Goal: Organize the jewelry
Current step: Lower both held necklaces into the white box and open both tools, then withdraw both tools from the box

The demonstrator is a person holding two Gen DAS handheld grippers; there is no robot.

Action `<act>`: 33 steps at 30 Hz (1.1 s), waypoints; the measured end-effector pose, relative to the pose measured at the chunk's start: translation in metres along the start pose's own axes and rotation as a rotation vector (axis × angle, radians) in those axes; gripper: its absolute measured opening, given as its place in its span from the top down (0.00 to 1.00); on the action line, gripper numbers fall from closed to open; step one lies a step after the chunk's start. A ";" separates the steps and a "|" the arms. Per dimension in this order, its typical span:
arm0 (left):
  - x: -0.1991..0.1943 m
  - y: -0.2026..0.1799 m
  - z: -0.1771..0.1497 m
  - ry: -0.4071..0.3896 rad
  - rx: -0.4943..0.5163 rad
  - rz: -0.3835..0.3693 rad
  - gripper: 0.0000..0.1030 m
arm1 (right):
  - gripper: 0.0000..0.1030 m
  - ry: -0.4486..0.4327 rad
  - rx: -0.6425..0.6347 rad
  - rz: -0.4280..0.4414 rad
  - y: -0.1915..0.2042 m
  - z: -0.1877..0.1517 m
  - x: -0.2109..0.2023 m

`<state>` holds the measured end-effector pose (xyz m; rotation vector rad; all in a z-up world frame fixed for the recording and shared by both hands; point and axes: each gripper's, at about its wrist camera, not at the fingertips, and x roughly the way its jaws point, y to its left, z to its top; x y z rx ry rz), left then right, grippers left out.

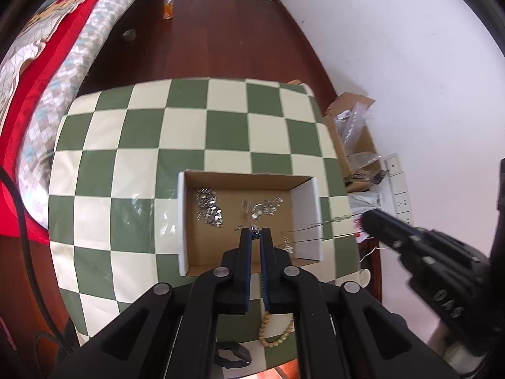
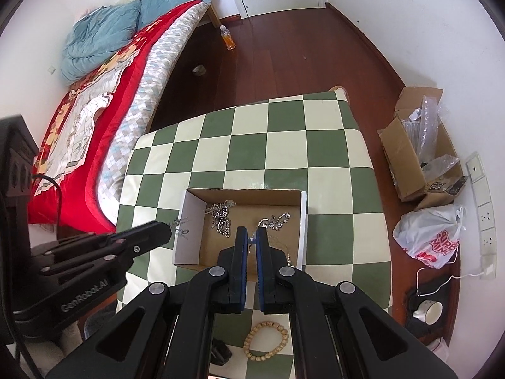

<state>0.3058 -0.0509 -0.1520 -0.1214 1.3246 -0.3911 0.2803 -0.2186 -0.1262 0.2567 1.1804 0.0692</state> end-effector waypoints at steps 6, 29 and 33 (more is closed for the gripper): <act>0.029 0.021 0.002 0.036 -0.040 0.046 0.97 | 0.95 0.027 0.012 -0.007 -0.003 0.004 0.010; 0.006 0.032 -0.022 -0.154 -0.012 0.399 0.00 | 0.07 0.168 -0.014 -0.191 -0.017 -0.012 0.064; 0.003 0.031 -0.039 -0.182 -0.014 0.405 0.00 | 0.00 0.147 -0.049 -0.239 -0.011 -0.031 0.068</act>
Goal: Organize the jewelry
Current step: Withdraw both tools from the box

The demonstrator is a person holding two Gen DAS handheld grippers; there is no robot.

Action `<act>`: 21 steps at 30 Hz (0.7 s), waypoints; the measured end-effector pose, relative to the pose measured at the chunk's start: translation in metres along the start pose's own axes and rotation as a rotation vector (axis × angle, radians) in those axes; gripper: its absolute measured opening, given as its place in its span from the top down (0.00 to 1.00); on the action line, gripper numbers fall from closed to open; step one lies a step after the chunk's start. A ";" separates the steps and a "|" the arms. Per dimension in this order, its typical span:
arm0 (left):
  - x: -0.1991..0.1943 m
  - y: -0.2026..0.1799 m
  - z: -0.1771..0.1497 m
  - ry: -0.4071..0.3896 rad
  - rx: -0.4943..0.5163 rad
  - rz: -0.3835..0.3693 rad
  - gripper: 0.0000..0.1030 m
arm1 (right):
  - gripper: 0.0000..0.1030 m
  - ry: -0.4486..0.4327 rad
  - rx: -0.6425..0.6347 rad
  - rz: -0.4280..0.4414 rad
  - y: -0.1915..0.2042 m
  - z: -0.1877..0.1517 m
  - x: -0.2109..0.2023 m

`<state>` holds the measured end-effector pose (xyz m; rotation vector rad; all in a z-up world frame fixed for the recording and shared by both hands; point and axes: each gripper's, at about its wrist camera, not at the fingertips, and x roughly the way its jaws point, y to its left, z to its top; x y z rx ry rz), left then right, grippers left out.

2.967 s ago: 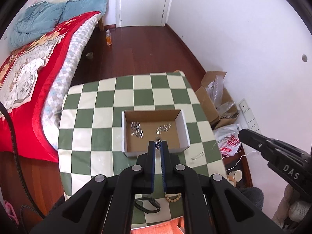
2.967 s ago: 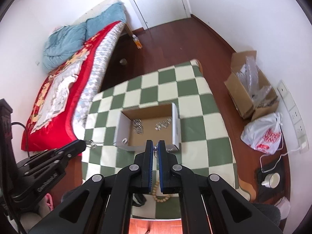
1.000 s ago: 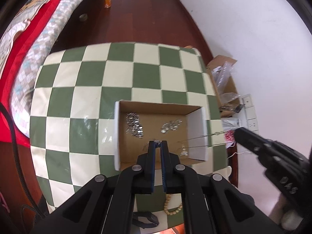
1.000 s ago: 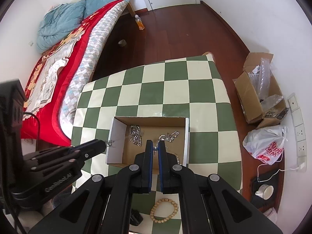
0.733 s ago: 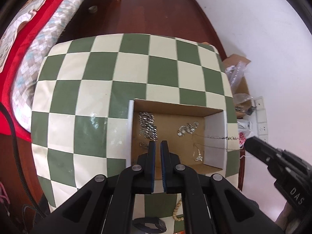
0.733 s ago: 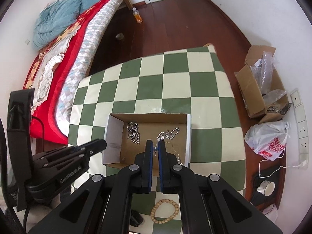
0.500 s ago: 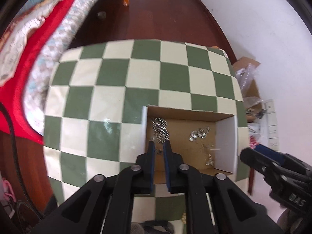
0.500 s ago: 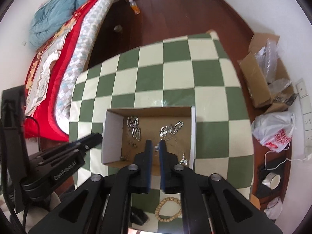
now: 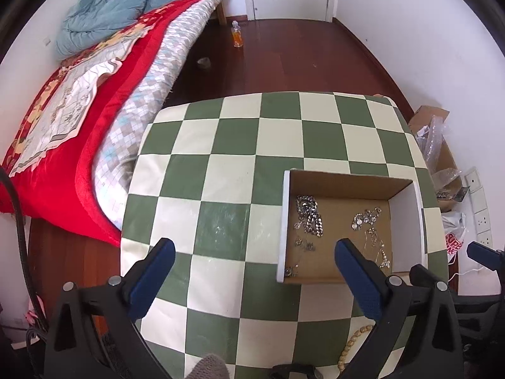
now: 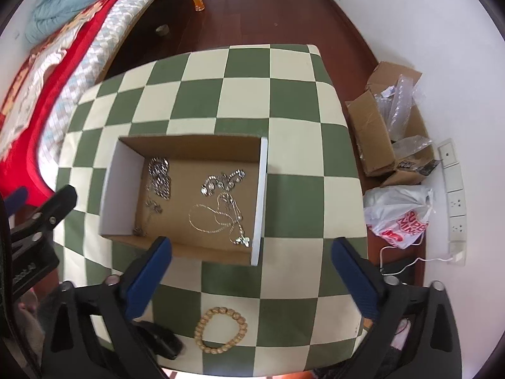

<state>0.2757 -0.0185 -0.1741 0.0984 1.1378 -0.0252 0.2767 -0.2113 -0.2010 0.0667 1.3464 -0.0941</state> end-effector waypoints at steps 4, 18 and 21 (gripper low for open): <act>-0.010 0.001 -0.011 -0.027 -0.001 0.021 0.00 | 0.00 -0.034 -0.017 -0.027 0.009 -0.016 0.000; -0.074 0.016 -0.040 -0.150 -0.016 0.037 0.00 | 0.00 -0.184 0.006 -0.036 0.017 -0.058 -0.048; -0.092 0.020 -0.048 -0.179 -0.024 0.031 0.00 | 0.00 -0.222 0.010 -0.036 0.018 -0.066 -0.065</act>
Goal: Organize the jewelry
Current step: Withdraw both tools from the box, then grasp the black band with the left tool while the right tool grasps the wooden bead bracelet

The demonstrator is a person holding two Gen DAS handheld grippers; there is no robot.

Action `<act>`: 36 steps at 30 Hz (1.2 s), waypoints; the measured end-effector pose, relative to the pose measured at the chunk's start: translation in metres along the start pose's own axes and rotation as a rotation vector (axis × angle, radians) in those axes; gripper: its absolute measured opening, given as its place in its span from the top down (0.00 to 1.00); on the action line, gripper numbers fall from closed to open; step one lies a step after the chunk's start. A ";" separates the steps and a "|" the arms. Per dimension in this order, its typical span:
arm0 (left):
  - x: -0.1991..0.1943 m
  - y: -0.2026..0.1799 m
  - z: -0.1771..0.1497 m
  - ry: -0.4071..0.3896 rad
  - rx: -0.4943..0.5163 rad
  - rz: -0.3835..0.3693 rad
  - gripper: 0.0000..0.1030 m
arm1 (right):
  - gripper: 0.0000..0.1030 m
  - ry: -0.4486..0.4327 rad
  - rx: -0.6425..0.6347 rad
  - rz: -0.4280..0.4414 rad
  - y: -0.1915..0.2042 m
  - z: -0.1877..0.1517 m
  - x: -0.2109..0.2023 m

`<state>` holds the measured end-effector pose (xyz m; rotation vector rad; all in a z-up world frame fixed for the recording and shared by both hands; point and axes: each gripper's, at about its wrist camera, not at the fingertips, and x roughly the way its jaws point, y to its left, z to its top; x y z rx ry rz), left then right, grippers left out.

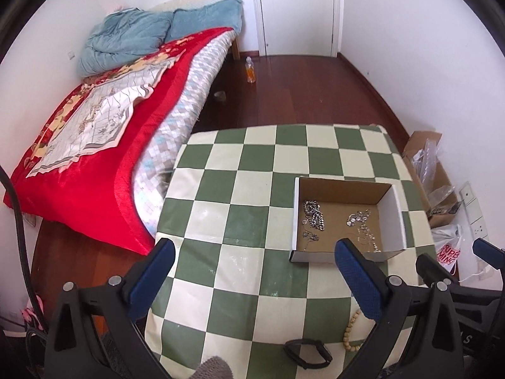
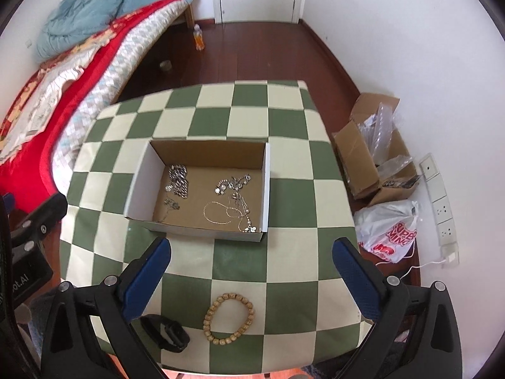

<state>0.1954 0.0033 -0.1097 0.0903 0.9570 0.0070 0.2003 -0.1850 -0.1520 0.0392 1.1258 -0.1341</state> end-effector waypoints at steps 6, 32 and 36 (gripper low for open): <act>-0.037 0.005 -0.013 -0.044 0.000 -0.004 0.00 | 0.00 -0.095 0.010 -0.004 -0.001 -0.012 -0.047; 0.102 -0.002 -0.152 0.523 -0.168 -0.102 0.04 | 0.21 0.236 0.156 0.114 -0.052 -0.104 0.050; 0.116 -0.002 -0.157 0.532 -0.232 -0.142 0.13 | 0.24 0.297 0.172 0.130 -0.051 -0.114 0.081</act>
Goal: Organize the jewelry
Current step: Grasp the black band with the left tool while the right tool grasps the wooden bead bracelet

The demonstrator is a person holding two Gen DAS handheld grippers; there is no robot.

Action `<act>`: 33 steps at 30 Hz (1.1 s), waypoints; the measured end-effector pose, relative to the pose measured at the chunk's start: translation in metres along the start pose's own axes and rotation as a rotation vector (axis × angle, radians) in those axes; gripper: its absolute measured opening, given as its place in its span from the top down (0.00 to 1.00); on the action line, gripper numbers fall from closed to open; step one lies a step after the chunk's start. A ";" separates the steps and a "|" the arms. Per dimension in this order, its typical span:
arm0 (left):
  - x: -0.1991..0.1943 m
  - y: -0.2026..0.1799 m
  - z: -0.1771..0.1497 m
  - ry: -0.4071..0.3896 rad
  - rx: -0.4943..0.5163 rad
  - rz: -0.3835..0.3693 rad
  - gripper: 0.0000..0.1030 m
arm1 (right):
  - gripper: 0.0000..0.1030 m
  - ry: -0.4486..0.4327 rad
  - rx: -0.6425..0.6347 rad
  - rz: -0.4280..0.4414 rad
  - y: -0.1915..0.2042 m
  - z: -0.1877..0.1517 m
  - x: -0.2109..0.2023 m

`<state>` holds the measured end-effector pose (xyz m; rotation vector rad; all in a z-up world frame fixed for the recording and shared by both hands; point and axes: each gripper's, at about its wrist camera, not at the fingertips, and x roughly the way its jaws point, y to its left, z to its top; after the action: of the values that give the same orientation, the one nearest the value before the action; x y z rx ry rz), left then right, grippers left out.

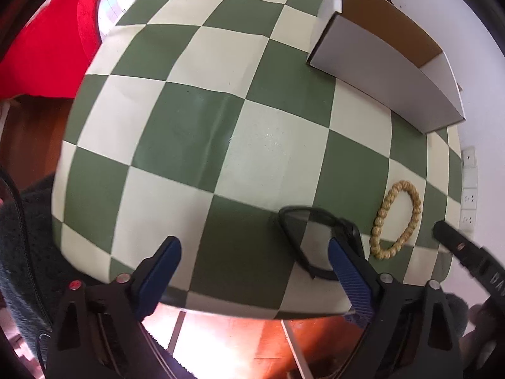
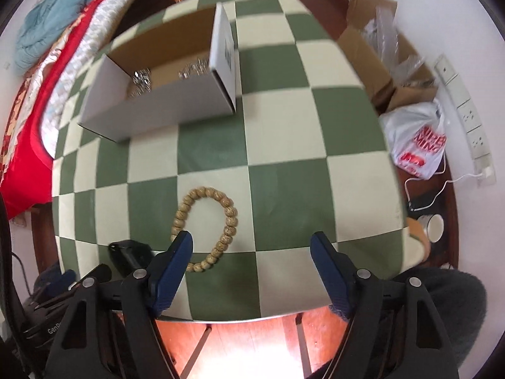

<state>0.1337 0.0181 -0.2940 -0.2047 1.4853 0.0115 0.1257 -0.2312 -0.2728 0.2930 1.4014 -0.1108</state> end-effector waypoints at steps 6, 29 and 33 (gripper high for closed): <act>0.010 -0.009 0.003 -0.014 0.042 0.048 0.61 | 0.31 0.043 0.010 0.023 0.006 0.004 0.027; 0.006 -0.014 0.010 -0.029 0.135 0.095 0.89 | 0.73 0.051 -0.078 -0.064 -0.002 0.013 0.035; -0.003 -0.017 0.003 -0.069 0.172 0.116 0.95 | 0.65 0.055 -0.112 -0.118 0.019 0.012 0.039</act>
<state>0.1385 0.0025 -0.2882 0.0206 1.4191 -0.0158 0.1482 -0.2123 -0.3065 0.1213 1.4737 -0.1222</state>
